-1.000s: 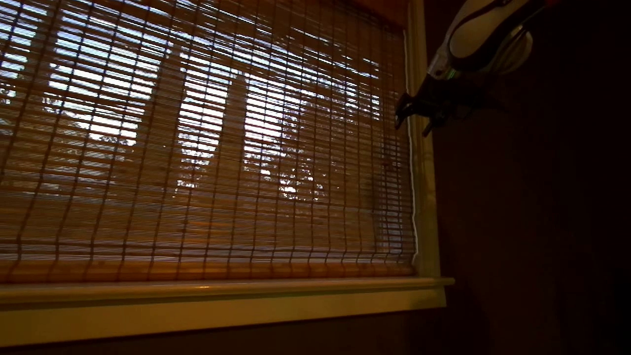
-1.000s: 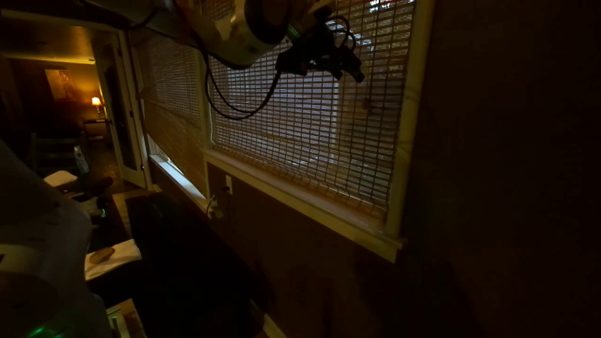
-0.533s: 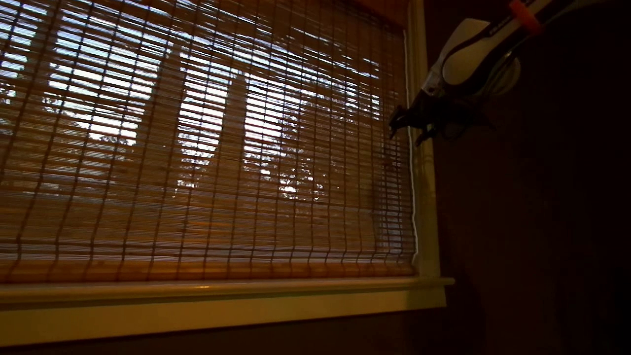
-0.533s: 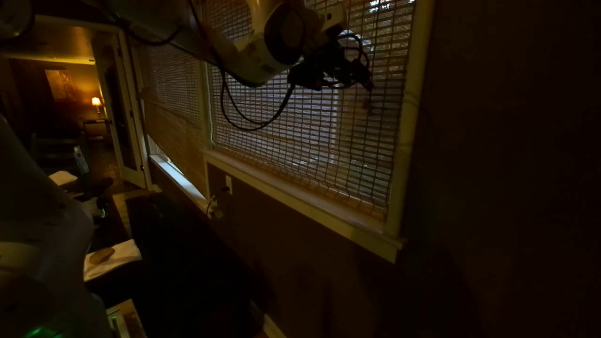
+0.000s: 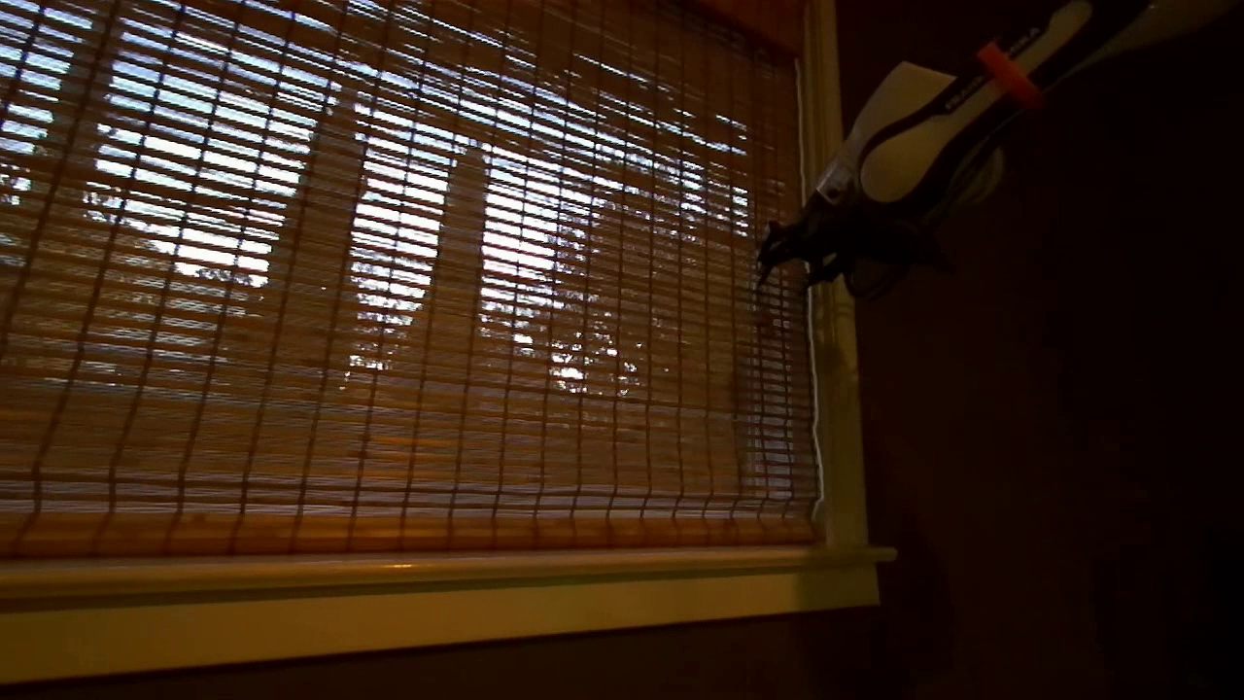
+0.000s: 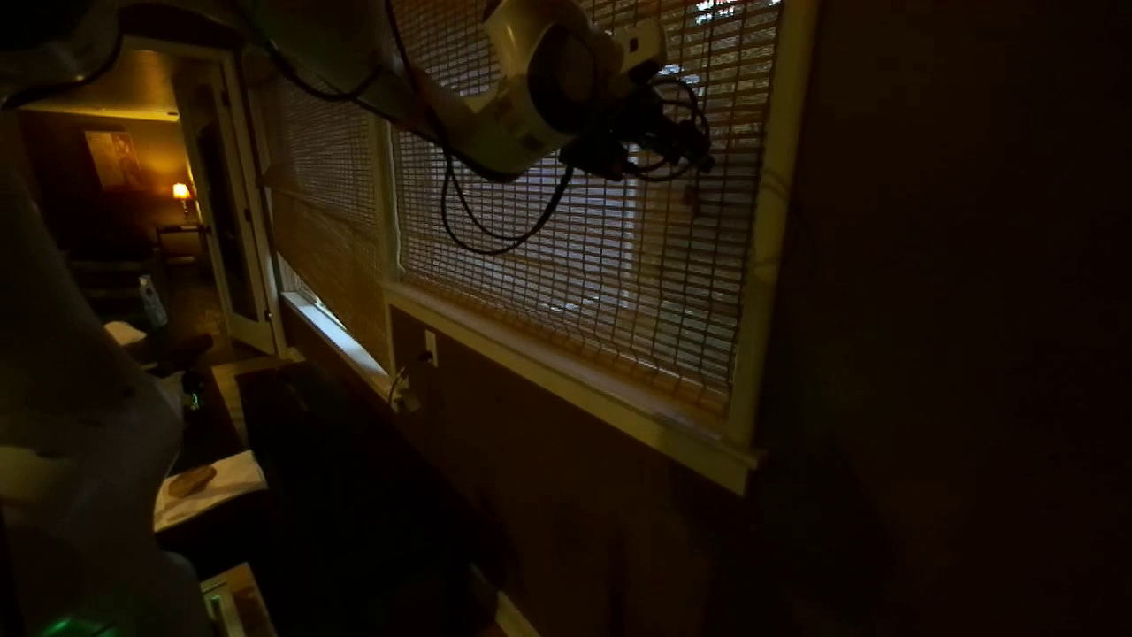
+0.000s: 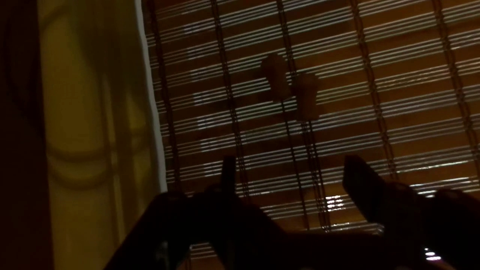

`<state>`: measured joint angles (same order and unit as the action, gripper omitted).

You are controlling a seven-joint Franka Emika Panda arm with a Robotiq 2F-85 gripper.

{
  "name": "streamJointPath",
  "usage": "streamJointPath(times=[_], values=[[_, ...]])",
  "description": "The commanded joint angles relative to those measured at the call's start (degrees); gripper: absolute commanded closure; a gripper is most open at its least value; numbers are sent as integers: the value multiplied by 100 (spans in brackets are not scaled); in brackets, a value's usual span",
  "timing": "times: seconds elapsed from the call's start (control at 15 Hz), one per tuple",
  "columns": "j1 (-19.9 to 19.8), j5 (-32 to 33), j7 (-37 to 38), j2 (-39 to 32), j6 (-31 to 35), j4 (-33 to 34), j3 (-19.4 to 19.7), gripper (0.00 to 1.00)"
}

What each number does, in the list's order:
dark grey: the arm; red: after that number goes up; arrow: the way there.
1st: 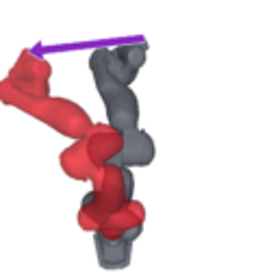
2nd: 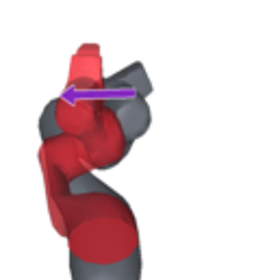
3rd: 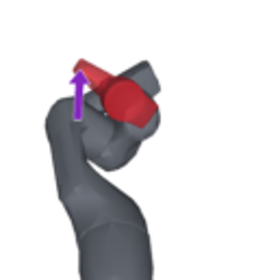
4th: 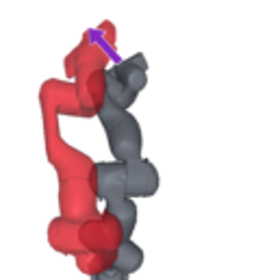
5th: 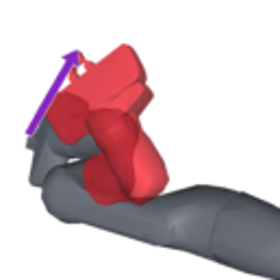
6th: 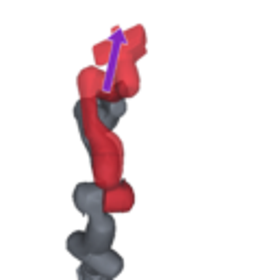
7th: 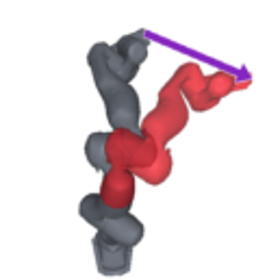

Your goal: Open the curtain

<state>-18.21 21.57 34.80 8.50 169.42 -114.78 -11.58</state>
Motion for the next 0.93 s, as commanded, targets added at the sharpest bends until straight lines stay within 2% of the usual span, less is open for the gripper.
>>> streamJointPath(times=[0.0, 0.27, 0.47, 0.6, 0.87], values=[[-92, 217, 294, -268, 165, 283, -123, 23], [-119, 275, 393, -411, 293, 382, -139, 24], [-157, 359, 506, -496, 380, 445, -129, 40], [-139, 300, 511, -539, 369, 473, -117, 66], [-131, 303, 574, -604, 394, 512, -107, 95]])
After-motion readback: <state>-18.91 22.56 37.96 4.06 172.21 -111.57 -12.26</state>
